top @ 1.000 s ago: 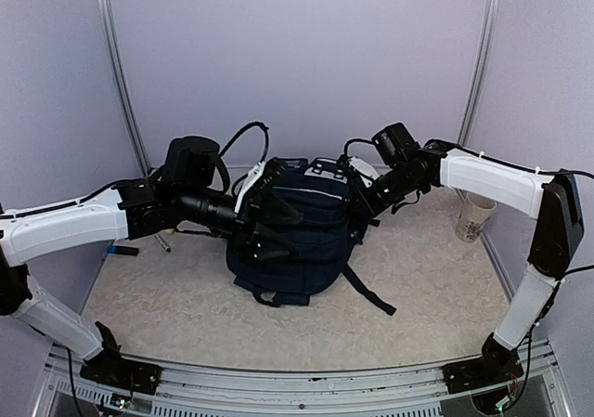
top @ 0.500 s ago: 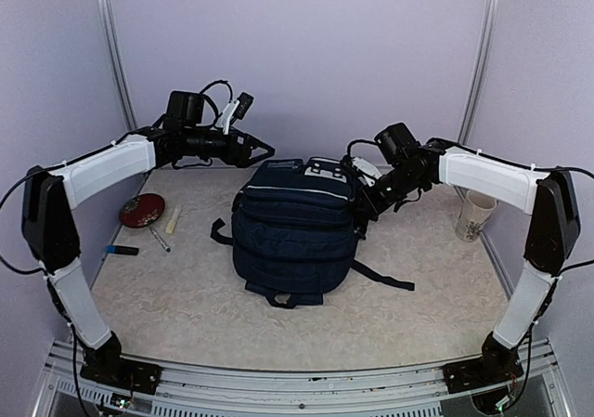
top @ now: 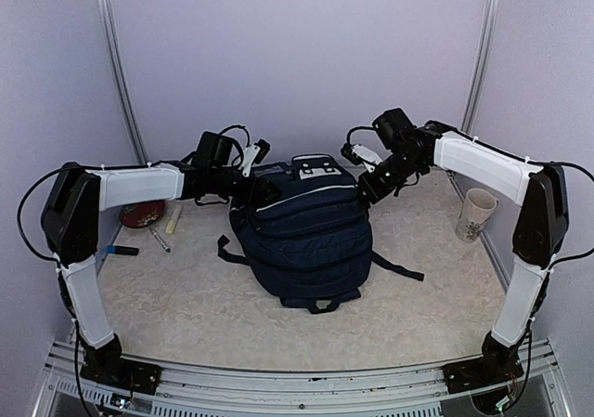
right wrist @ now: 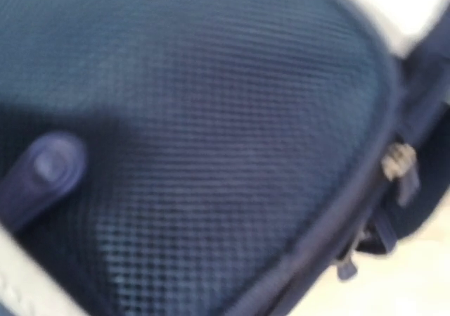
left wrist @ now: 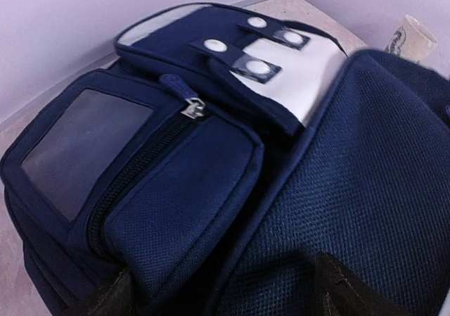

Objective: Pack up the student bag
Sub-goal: Adjust the student bag at the center of the board, then hold the student bag at the center of the board.

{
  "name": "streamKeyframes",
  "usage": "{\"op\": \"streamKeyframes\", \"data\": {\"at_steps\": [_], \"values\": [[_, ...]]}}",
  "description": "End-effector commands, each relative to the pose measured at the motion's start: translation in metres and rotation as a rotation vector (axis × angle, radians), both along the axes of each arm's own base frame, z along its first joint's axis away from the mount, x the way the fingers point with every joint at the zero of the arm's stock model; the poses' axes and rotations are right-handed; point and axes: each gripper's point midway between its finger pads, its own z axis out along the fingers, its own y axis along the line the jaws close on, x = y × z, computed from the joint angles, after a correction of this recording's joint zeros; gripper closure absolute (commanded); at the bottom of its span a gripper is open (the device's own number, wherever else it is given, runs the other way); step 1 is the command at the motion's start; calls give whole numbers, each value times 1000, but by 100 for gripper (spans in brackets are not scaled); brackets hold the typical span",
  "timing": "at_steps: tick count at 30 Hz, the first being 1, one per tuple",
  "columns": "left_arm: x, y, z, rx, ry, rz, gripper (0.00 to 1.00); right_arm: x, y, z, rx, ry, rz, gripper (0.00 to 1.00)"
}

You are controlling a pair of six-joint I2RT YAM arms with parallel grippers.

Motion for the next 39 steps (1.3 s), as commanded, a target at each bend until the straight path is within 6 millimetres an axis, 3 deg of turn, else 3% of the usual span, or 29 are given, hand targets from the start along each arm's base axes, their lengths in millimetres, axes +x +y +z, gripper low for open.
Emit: {"op": "streamKeyframes", "data": {"at_steps": [1,4,6,8,10,14,17,19,22,25,27,32,35,39], "values": [[-126,-59,-33,23,99,-342,21,41,31,83,118,-316,49,100],[-180,-79,-32,33,50,-454,25,41,47,110,147,-401,101,100],[-212,-92,-17,6,-9,-535,26,40,54,120,156,-427,124,100],[-241,-100,10,-33,-76,-620,26,33,62,129,153,-455,162,100],[-260,-101,51,-87,-161,-692,24,20,71,135,135,-498,222,100],[-284,-87,130,-164,-356,-799,16,-1,80,161,79,-670,296,100],[-294,-77,169,-178,-475,-839,7,-17,84,184,81,-814,366,100],[-281,-74,186,-187,-502,-789,7,-26,84,199,89,-916,406,100],[-228,-60,197,-211,-453,-652,6,-38,80,215,95,-1059,451,100],[-175,-42,198,-237,-374,-557,6,-48,80,222,104,-1126,502,100],[-151,-42,186,-193,-344,-551,6,-51,81,222,105,-1125,522,100],[-138,-63,130,-31,-243,-751,6,-57,80,213,115,-1112,544,100],[-124,-82,118,-9,-239,-773,5,-62,78,205,123,-1103,549,100],[-122,-95,101,8,-245,-826,5,-66,74,201,127,-1083,543,100]]}}
